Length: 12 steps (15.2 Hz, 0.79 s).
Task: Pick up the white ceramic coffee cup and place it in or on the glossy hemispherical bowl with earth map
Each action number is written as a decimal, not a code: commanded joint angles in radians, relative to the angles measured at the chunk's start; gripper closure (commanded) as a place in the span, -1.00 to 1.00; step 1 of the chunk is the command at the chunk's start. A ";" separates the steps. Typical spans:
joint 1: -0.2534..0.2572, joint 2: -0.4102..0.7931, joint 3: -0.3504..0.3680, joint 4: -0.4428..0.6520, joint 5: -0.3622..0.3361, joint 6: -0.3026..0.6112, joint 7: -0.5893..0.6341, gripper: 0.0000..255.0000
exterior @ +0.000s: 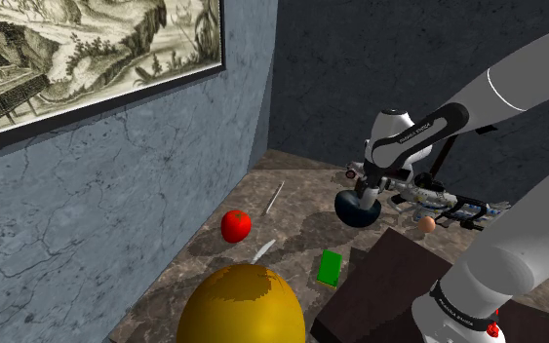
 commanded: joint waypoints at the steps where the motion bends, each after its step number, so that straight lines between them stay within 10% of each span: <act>1: 0.000 0.000 0.000 0.000 0.000 0.000 0.000 -1.00; 12: 0.002 -0.131 0.021 0.029 -0.004 -0.161 0.008 -1.00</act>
